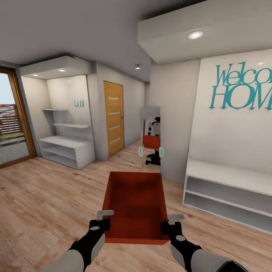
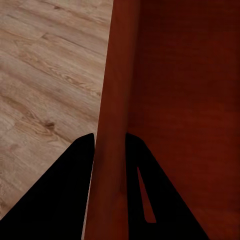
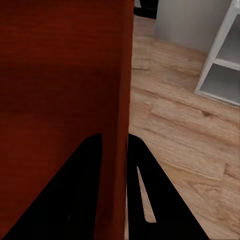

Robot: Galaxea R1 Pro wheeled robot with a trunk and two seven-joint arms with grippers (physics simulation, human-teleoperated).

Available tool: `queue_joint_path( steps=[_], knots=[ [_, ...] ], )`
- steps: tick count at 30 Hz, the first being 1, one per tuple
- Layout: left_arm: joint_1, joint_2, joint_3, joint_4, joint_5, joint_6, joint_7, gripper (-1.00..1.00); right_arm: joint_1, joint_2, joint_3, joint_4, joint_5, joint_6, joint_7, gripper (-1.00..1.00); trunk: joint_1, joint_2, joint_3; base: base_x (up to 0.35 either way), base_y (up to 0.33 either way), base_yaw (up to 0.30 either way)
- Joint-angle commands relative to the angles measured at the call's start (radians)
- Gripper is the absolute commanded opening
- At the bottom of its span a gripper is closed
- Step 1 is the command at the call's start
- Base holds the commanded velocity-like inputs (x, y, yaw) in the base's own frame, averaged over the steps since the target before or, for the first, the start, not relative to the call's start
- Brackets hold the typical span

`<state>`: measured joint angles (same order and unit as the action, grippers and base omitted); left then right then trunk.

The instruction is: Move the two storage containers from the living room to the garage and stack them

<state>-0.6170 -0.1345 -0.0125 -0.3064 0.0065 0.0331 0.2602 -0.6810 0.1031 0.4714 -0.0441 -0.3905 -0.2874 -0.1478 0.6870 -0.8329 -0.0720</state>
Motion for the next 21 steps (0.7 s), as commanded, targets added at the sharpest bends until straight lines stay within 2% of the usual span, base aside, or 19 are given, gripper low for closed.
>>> queue_joint_path(
  steps=[1, 21],
  knots=[
    [-0.001, 0.007, 0.026, -0.033, -0.019, 0.004, 0.008, -1.0, 0.0, 0.0, -0.01, 0.001, -0.008, -0.001, 0.002, -1.0, 0.001, -0.001, -0.002, 0.322, 0.0, 0.175],
    [-0.001, 0.007, 0.026, -0.033, -0.019, 0.004, 0.008, -1.0, 0.0, 0.0, -0.01, 0.001, -0.008, -0.001, 0.001, -1.0, 0.001, -0.001, -0.002, 0.322, 0.0, 0.043]
  ],
)
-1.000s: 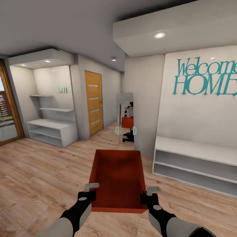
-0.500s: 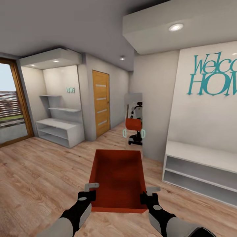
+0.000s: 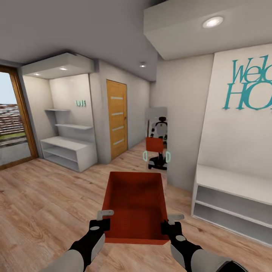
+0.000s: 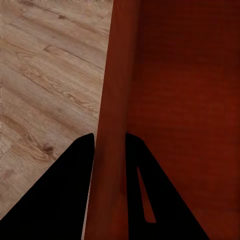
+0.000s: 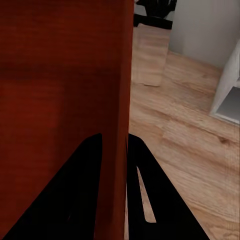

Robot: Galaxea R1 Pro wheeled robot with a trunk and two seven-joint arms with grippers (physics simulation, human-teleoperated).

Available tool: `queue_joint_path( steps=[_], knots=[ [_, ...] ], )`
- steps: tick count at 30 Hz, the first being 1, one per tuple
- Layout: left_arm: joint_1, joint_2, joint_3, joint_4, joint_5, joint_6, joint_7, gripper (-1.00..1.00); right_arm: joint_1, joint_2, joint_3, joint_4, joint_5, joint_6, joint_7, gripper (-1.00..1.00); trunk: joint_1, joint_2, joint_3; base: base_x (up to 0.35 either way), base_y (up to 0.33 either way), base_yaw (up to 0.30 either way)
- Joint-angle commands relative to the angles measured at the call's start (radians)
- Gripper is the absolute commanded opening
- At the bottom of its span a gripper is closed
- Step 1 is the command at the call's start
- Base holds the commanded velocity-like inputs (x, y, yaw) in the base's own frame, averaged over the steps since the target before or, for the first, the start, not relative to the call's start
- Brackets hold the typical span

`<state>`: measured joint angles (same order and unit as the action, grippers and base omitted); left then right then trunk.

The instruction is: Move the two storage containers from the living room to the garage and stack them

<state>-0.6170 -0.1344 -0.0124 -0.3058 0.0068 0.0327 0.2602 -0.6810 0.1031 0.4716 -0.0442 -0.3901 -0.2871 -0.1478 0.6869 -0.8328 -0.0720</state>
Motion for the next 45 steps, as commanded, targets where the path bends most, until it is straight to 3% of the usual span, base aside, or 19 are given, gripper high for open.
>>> queue_joint_path(
  steps=[1, 33, 45],
  knots=[
    [-0.001, 0.007, 0.025, -0.033, -0.019, 0.004, 0.008, -1.0, 0.0, 0.0, -0.01, 0.001, -0.009, -0.001, 0.001, -1.0, 0.001, -0.001, -0.002, 0.322, 0.0, 0.22],
    [-0.001, 0.007, 0.025, -0.033, -0.019, 0.004, 0.008, -1.0, 0.0, 0.0, -0.01, 0.001, -0.009, -0.003, 0.002, -1.0, 0.001, -0.001, -0.002, 0.322, 0.0, 0.264],
    [-0.001, 0.007, 0.025, -0.033, -0.019, 0.004, 0.008, -1.0, 0.0, 0.0, -0.01, 0.001, -0.01, -0.001, 0.002, -1.0, 0.001, -0.001, -0.002, 0.322, 0.0, 0.022]
  ],
)
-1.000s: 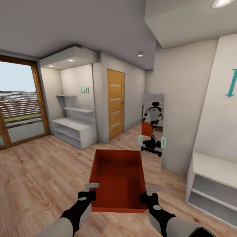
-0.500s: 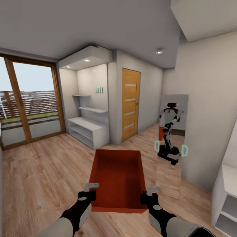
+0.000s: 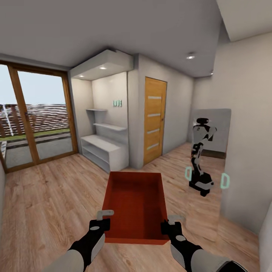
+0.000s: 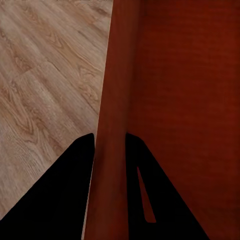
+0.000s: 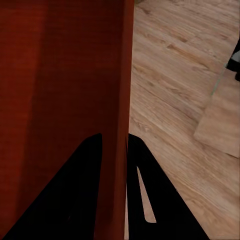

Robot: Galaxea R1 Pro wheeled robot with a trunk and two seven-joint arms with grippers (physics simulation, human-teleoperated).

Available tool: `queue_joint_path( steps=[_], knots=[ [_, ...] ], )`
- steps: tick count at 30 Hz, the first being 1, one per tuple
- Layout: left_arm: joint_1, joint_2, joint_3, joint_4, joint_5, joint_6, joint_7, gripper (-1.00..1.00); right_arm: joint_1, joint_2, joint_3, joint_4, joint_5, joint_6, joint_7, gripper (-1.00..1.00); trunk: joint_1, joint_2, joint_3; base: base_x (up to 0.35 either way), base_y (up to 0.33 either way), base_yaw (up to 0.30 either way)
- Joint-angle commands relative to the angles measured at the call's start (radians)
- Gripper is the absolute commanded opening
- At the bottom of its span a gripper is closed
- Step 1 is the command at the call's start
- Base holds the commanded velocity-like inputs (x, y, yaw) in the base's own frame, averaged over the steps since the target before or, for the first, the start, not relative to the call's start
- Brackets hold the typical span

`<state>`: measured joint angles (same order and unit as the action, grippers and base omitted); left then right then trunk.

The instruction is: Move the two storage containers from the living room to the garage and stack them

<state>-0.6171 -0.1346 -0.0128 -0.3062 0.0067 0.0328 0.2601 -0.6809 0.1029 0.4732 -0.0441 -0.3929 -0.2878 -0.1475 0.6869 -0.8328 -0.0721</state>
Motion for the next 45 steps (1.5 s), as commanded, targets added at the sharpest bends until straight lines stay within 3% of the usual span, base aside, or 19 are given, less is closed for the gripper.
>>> queue_joint_path(
  steps=[1, 45],
  knots=[
    [-0.001, 0.007, 0.025, -0.033, -0.019, 0.004, 0.008, -1.0, 0.0, 0.0, -0.012, 0.001, -0.007, -0.001, 0.002, -1.0, 0.001, -0.001, -0.002, 0.321, 0.0, 0.0],
    [-0.001, 0.007, 0.027, -0.033, -0.019, 0.006, 0.008, -1.0, 0.0, 0.0, -0.012, 0.001, -0.006, -0.001, 0.001, -1.0, 0.001, -0.001, -0.002, 0.322, 0.022, -0.017]
  ],
)
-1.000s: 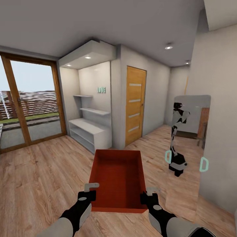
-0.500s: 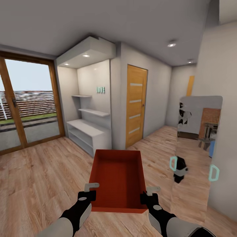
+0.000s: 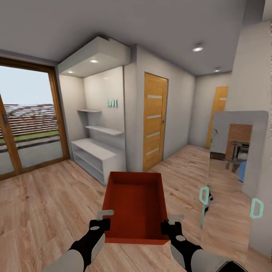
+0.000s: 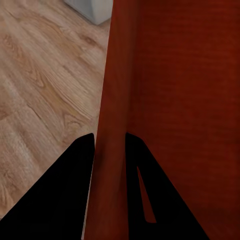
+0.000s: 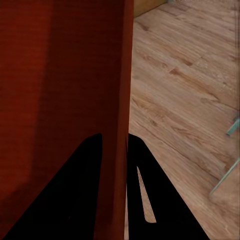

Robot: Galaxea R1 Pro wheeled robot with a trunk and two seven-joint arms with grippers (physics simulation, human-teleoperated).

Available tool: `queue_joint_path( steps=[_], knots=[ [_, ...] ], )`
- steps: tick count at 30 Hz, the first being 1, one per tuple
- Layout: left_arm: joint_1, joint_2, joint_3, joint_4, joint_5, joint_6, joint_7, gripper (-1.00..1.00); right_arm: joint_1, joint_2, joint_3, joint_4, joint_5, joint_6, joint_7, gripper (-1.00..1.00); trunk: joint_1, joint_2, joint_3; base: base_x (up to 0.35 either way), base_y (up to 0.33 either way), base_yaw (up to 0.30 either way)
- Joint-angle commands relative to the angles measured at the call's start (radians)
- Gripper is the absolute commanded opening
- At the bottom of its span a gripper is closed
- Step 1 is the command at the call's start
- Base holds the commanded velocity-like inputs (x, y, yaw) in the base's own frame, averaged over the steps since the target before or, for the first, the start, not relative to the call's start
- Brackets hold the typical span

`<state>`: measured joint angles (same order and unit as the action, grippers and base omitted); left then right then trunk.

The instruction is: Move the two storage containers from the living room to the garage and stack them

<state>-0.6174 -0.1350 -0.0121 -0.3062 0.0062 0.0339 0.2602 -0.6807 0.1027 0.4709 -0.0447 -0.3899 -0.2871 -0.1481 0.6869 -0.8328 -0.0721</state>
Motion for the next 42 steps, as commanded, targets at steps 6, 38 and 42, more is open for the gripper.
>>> queue_joint_path(
  steps=[6, 38, 42],
  knots=[
    [-0.001, 0.008, 0.027, -0.033, -0.018, 0.004, 0.008, -1.0, 0.0, 0.0, -0.009, 0.002, -0.009, -0.002, 0.002, -1.0, 0.001, -0.001, -0.002, 0.321, 0.164, -0.27],
    [-0.001, 0.008, 0.026, -0.033, -0.02, 0.004, 0.005, -1.0, 0.0, 0.0, -0.009, 0.002, -0.009, -0.001, 0.002, -1.0, 0.001, -0.001, -0.002, 0.312, 0.191, -0.194],
    [-0.001, 0.008, 0.026, -0.033, -0.02, 0.004, 0.005, -1.0, 0.0, 0.0, -0.009, 0.002, -0.009, -0.001, 0.001, -1.0, 0.001, -0.001, -0.002, 0.311, 0.191, 0.0]
  ],
)
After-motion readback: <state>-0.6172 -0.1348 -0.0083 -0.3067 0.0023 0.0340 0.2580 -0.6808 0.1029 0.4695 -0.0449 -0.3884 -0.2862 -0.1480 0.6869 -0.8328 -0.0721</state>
